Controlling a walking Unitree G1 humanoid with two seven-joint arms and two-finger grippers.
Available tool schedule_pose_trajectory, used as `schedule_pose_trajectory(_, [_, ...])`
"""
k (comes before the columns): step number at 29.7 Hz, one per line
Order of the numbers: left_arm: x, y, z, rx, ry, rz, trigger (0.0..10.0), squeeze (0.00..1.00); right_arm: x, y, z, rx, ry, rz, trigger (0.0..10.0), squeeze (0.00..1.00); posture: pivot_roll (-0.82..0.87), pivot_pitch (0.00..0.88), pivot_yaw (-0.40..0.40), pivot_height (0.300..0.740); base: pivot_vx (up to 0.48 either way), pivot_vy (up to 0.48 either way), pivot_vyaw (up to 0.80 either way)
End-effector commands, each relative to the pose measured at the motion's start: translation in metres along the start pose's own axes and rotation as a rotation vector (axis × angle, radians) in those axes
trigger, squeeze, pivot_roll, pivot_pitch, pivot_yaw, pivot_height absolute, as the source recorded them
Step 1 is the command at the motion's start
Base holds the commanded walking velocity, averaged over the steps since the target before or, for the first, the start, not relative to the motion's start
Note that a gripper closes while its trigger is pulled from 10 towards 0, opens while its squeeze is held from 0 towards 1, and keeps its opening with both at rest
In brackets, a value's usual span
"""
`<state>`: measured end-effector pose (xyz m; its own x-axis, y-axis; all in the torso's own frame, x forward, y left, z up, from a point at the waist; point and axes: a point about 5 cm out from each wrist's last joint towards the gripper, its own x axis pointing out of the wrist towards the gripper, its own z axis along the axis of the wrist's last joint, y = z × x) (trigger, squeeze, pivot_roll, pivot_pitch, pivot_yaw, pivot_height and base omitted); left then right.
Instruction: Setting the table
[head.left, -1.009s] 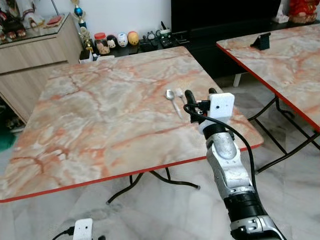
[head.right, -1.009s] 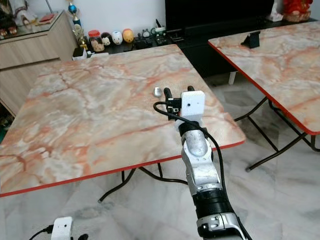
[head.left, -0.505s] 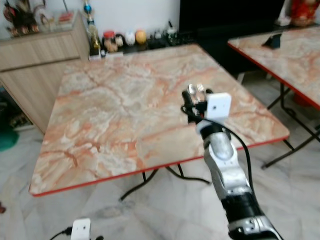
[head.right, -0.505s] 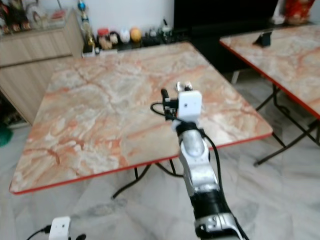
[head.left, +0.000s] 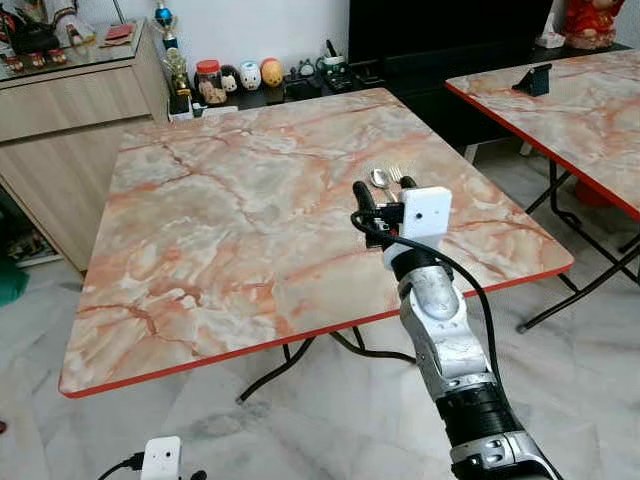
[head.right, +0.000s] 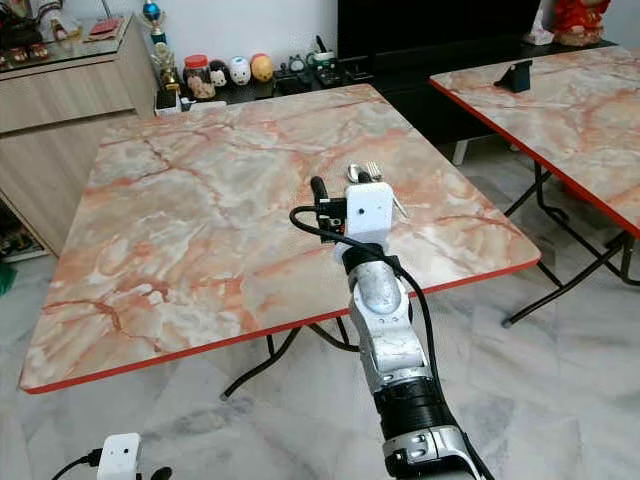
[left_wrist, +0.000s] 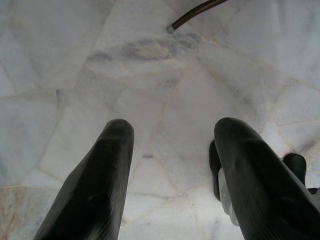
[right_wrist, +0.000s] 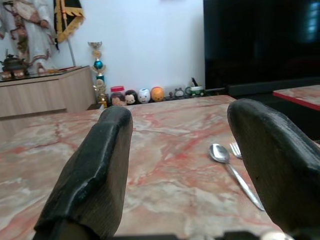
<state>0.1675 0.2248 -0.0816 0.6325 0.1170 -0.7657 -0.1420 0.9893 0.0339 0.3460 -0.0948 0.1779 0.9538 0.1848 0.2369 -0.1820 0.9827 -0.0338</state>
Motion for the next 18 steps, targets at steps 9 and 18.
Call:
schedule_pose_trajectory(9, [-0.0011, 0.0019, -0.0050, 0.003, 0.027, 0.006, 10.0, 0.00, 0.0028, 0.0017, 0.0034, -0.005, -0.010, 0.006, 10.0, 0.00, -0.10, 0.000, 0.082, 0.740, 0.000, 0.000, 0.00])
schedule_pose_trajectory(18, [-0.0011, 0.0019, -0.0050, 0.003, 0.027, 0.006, 10.0, 0.00, 0.0028, 0.0017, 0.0034, -0.005, -0.010, 0.006, 10.0, 0.00, -0.10, 0.000, 0.082, 0.740, 0.000, 0.000, 0.00])
